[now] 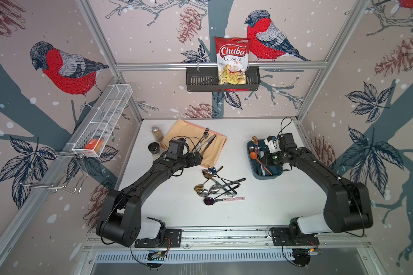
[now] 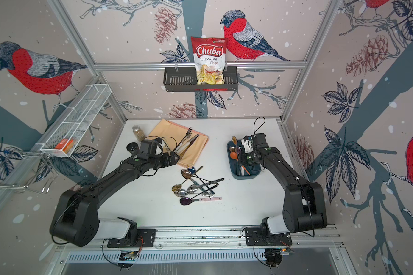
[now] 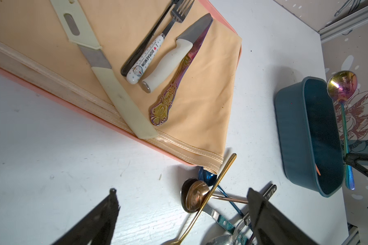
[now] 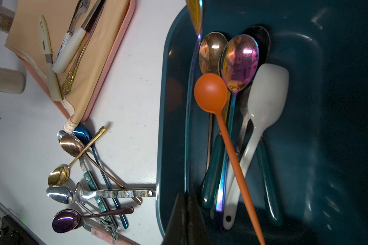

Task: Put the spoon into the storage box
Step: Place the spoon in the storage box.

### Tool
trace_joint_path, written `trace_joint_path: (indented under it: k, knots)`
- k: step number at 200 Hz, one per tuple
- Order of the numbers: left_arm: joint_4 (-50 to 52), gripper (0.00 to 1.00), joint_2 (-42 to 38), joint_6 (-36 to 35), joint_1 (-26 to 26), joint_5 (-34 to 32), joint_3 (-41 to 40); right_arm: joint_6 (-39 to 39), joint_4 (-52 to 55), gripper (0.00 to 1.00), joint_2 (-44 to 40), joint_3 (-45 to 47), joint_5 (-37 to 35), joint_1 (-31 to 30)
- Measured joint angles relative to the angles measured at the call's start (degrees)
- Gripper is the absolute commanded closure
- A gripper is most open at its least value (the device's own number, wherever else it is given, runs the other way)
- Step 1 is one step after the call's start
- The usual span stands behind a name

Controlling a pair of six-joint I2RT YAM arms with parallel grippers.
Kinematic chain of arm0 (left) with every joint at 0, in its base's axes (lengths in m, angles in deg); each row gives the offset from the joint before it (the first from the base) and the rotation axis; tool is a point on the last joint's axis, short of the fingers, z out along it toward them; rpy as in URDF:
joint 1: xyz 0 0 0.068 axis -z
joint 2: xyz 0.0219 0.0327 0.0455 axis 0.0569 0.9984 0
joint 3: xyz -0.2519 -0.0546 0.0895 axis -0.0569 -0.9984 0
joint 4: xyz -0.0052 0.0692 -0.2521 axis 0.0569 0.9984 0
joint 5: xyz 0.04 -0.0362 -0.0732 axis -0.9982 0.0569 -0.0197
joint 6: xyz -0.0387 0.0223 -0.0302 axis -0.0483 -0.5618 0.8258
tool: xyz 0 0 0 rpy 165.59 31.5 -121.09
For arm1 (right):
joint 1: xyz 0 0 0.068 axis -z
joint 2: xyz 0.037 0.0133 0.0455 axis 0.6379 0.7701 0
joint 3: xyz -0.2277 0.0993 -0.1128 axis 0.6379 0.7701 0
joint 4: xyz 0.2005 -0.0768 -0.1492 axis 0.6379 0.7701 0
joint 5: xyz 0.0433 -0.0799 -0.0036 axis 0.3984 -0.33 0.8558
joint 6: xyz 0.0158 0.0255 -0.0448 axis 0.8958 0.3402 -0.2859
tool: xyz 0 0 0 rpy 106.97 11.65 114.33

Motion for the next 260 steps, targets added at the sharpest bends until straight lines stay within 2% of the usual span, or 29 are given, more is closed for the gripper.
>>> trace_joint_path:
  k: [100, 121, 142, 173, 207, 240, 260]
  knots:
    - [0.0, 0.04, 1.1, 0.0, 1.1, -0.4, 0.7, 1.6, -5.8, 0.96, 5.1, 5.8, 1.5, 0.2]
    - [0.0, 0.04, 1.0, 0.0, 1.1, -0.4, 0.7, 1.7, -6.8, 0.89, 6.6, 5.8, 1.4, 0.2]
    - [0.2, 0.04, 0.7, -0.2, 1.1, -1.3, 0.7, 1.7, -7.3, 0.75, 7.1, 5.8, 0.7, 0.4]
    - [0.5, 0.04, 0.3, -1.0, 1.1, -1.6, 0.7, 1.8, -7.0, 0.67, 7.1, 5.4, -1.3, 0.5]
    - [1.4, 0.04, -0.5, -1.9, 1.1, -3.5, 0.9, 1.6, -4.6, 0.60, 6.1, 2.2, -6.9, -0.2]
    - [1.7, 0.04, -2.6, -1.9, -0.5, -4.8, 0.1, -1.3, -0.5, 0.56, 4.7, -4.2, -14.7, -5.6]
    - [1.7, 0.04, -4.8, -1.4, -3.9, -4.7, -2.3, -5.3, 1.2, 0.54, 4.9, -8.8, -18.6, -13.1]
